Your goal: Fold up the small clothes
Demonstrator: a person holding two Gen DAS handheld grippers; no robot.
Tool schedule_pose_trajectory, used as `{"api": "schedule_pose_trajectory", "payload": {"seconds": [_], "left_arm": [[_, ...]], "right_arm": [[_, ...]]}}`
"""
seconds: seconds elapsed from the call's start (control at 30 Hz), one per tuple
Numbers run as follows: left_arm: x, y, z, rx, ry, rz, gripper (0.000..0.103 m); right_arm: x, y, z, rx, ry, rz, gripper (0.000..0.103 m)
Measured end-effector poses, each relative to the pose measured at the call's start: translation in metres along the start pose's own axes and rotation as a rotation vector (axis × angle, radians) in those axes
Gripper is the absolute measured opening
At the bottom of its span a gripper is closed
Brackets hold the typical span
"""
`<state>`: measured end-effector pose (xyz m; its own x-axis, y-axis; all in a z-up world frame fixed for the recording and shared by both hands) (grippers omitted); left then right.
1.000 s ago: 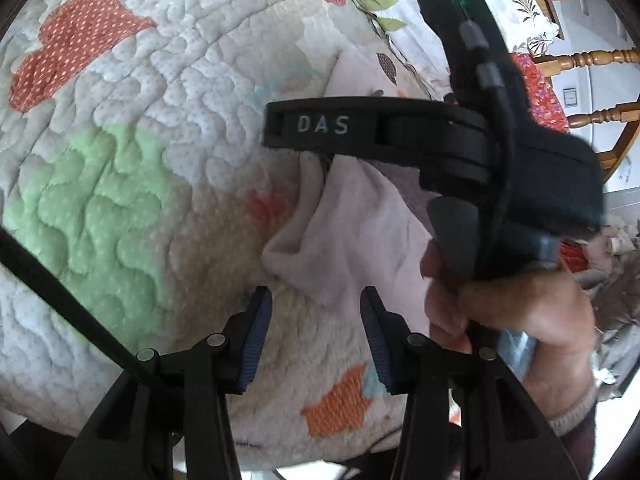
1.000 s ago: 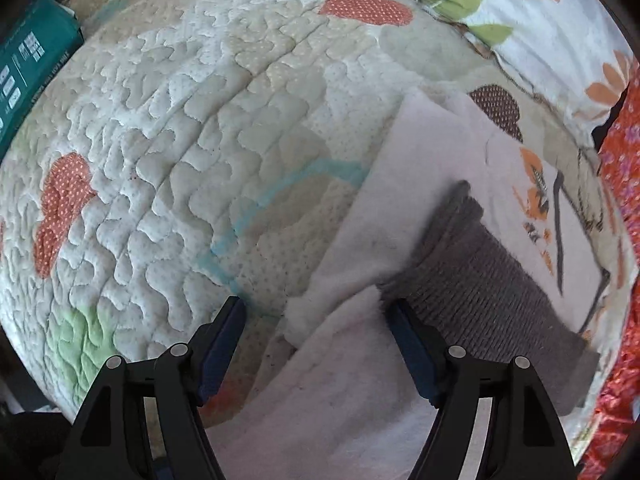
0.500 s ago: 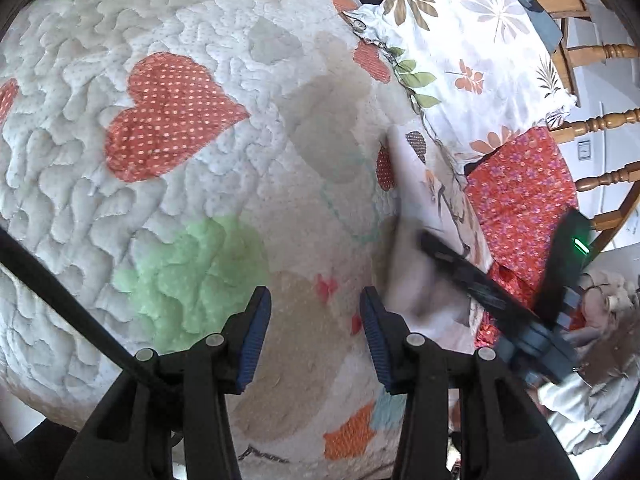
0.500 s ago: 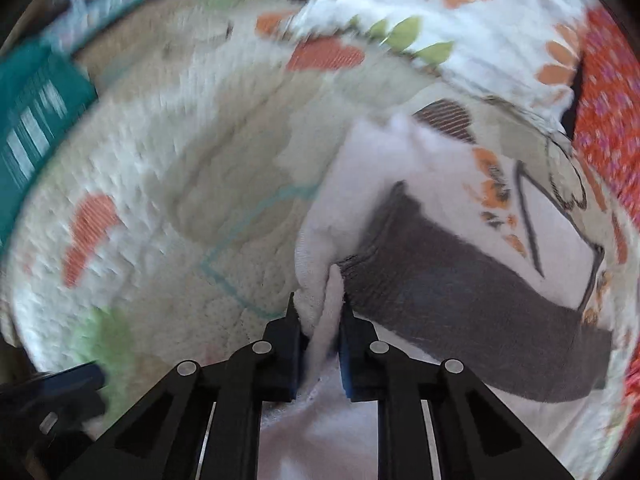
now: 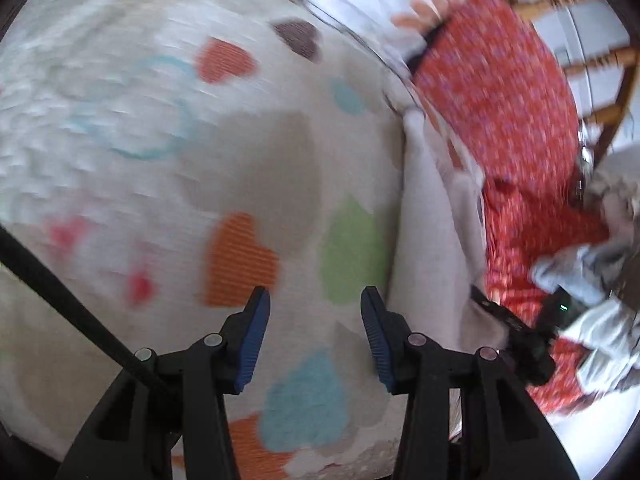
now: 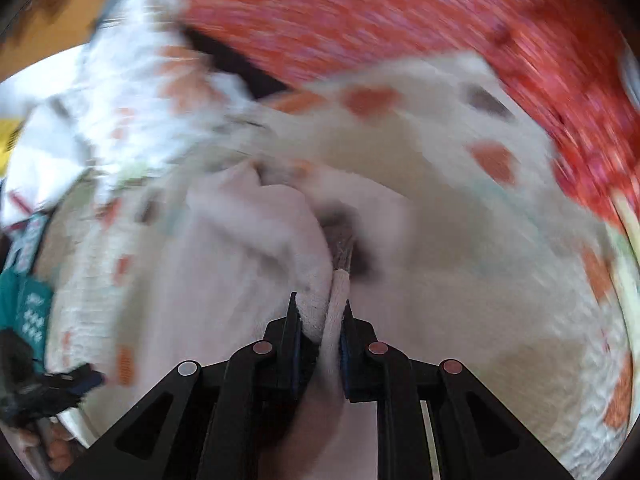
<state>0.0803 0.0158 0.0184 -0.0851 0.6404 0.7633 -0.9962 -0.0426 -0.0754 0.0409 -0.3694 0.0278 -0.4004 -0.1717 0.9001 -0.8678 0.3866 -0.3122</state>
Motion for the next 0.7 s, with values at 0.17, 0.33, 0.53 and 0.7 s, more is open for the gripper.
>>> {"api": "schedule_pose_trajectory", "payload": {"seconds": [0.17, 0.33, 0.53, 0.7], "left_arm": [[-0.024, 0.008, 0.03, -0.075, -0.033, 0.005, 0.047], [-0.032, 0.011, 0.058, -0.154, -0.001, 0.03, 0.047], [-0.063, 0.006, 0.09, -0.212, -0.033, -0.009, 0.05], [-0.084, 0.009, 0.096, -0.26, -0.123, -0.059, 0.052]], "right_arm": [[-0.01, 0.01, 0.038, -0.171, -0.166, 0.012, 0.038], [0.041, 0.0, 0.036, -0.136, -0.014, 0.215, 0.046], [0.015, -0.027, -0.008, 0.068, -0.065, 0.102, 0.042], [-0.058, -0.06, -0.009, 0.034, -0.006, -0.068, 0.038]]}}
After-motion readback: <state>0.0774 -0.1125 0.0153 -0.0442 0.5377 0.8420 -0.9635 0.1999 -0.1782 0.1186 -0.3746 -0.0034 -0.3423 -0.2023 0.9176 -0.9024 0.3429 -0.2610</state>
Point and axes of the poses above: each gripper's, at about its wrist camera, not at the fingertips, and x roughly against the way its jaws point, z to its right, y to its underside, the point moved 3 cm from there along -x, roughly the way its jaws point, and after that the axes turned 9 degrees about -z, right-handed, at the moved point
